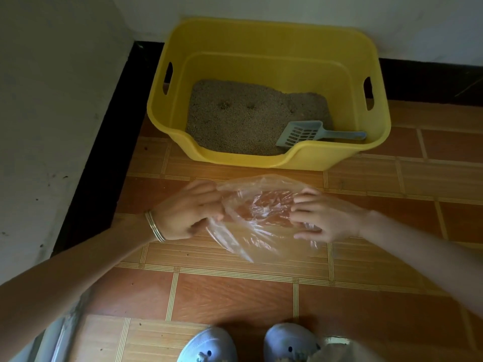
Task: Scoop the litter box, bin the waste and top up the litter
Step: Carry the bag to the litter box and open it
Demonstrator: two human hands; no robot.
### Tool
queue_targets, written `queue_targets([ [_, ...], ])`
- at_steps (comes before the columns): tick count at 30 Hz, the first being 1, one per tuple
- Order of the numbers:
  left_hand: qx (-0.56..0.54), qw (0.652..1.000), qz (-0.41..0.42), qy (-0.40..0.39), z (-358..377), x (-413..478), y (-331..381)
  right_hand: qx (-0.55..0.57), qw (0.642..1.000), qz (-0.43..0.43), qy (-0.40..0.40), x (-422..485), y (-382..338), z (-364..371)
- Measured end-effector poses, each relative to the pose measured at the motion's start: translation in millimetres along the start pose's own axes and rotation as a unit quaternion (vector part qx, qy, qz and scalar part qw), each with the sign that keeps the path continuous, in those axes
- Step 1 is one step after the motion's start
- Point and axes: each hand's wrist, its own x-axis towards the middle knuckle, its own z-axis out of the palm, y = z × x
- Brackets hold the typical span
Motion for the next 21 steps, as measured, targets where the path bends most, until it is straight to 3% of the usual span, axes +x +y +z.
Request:
queue_targets([
  [2,0.012,1.000,0.019,0.015,-1,-4,0,0.019,0.998,0.025,0.061,0,-2,0],
  [5,0.075,0.995,0.004,-0.069,1,-20,-11,0.029,0.992,0.006,0.125,-1,0,2],
  [7,0.118,0.973,-0.054,-0.189,0,-31,-20,-0.007,0.995,0.012,0.096,-2,8,0],
  [9,0.138,0.954,-0.088,-0.252,-3,-38,-26,-0.070,0.996,0.017,0.045,-3,13,-2],
  [12,0.114,0.961,-0.091,-0.235,-3,-38,-24,-0.110,0.993,0.002,0.053,3,5,-8],
  [18,0.105,0.969,-0.022,-0.224,14,-21,-18,-0.045,0.965,-0.089,0.242,36,-42,-24],
  [21,0.101,0.967,-0.017,-0.233,18,-16,-17,-0.056,0.968,-0.125,0.209,48,-53,-28],
])
